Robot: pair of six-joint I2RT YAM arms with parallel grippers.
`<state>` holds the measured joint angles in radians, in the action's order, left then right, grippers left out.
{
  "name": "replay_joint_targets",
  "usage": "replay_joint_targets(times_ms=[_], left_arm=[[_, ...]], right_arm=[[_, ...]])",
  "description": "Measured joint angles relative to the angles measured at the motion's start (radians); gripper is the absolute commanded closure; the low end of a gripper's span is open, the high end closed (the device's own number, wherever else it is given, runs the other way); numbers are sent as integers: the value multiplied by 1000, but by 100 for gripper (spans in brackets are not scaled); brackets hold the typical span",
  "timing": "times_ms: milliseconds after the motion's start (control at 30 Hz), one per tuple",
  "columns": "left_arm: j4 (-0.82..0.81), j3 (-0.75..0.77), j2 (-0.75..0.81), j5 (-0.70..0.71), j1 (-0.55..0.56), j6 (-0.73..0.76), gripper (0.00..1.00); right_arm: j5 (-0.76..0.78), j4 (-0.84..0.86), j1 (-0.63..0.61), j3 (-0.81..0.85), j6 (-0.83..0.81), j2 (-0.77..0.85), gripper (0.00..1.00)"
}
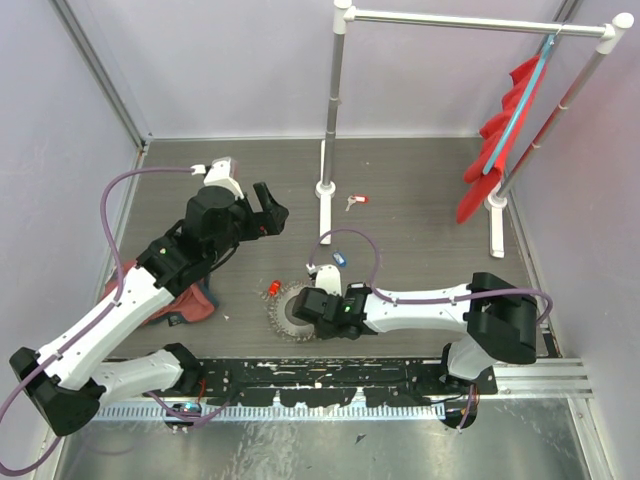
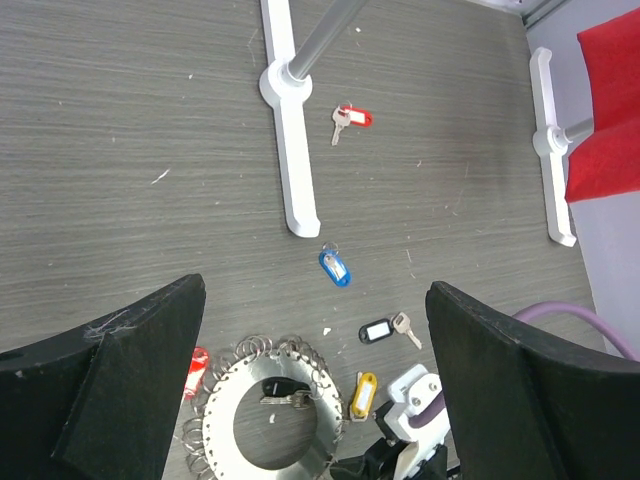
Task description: Put the keys on the keyring
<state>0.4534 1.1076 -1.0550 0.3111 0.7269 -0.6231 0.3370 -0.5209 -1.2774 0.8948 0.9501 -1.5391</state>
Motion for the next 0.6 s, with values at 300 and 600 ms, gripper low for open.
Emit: replay_joint_targets(times_ms=[300, 600], left_arm=[[-3, -18, 27, -11, 0, 2, 2], [-4, -18, 32, -11, 0, 10, 2]], right_arm=[[5, -2, 0, 0, -1, 3, 81], [2, -2, 0, 0, -2, -27, 72]])
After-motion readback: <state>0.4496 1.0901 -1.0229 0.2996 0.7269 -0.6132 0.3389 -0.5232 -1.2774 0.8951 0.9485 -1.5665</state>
